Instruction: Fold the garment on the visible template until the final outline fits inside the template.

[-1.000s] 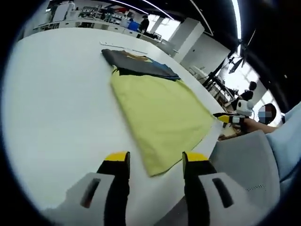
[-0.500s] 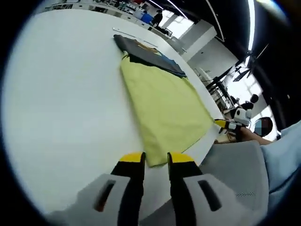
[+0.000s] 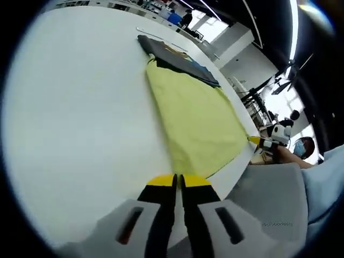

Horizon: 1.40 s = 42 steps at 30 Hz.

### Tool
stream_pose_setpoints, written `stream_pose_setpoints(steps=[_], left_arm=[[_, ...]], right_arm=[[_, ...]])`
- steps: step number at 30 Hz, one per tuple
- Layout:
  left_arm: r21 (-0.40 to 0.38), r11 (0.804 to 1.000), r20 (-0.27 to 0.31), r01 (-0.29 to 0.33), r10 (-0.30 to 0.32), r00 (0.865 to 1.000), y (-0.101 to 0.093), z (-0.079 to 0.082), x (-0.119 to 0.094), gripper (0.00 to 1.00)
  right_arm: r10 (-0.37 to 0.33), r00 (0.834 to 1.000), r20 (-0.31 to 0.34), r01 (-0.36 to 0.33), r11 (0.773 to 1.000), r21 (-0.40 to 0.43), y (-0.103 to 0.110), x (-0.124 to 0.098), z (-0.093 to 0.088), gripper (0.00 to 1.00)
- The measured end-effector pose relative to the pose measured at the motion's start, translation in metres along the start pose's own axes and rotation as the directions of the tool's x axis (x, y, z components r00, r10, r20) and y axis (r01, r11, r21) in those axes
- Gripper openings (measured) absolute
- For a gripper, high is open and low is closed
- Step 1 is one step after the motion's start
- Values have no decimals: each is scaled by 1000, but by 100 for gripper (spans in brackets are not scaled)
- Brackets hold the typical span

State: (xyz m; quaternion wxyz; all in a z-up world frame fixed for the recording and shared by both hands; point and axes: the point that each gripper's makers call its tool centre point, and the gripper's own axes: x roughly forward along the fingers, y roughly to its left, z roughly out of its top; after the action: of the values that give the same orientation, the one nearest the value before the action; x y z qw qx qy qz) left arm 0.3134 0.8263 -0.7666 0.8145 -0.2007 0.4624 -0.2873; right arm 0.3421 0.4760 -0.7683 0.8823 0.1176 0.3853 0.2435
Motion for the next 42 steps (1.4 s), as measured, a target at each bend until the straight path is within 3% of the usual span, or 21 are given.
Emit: stream_pose_setpoints(steps=[4, 8, 11, 21, 35, 42], left_arm=[[-8, 1000, -17, 4, -4, 1000, -2, -2, -2, 0], [-71, 997, -12, 22, -23, 1000, -3, 3, -9, 0], [-145, 986, 33, 87, -83, 996, -15, 13, -17, 0], [-123, 985, 85, 119, -109, 990, -34, 28, -48, 0], [-125, 983, 2, 134, -135, 991, -50, 11, -35, 0], [-163, 980, -72, 111, -124, 990, -41, -7, -39, 0]], right_arm=[[4, 1000, 8, -4, 1000, 1, 0, -3, 3, 0], [19, 1000, 22, -19, 1000, 16, 3, -9, 9, 0], [44, 998, 41, -46, 998, 51, 8, -17, 18, 0], [117, 990, 73, -121, 991, 59, 28, -44, 35, 0], [114, 991, 71, -121, 988, 95, 26, -51, 24, 0], [113, 992, 54, -118, 986, 117, 23, -56, 14, 0]])
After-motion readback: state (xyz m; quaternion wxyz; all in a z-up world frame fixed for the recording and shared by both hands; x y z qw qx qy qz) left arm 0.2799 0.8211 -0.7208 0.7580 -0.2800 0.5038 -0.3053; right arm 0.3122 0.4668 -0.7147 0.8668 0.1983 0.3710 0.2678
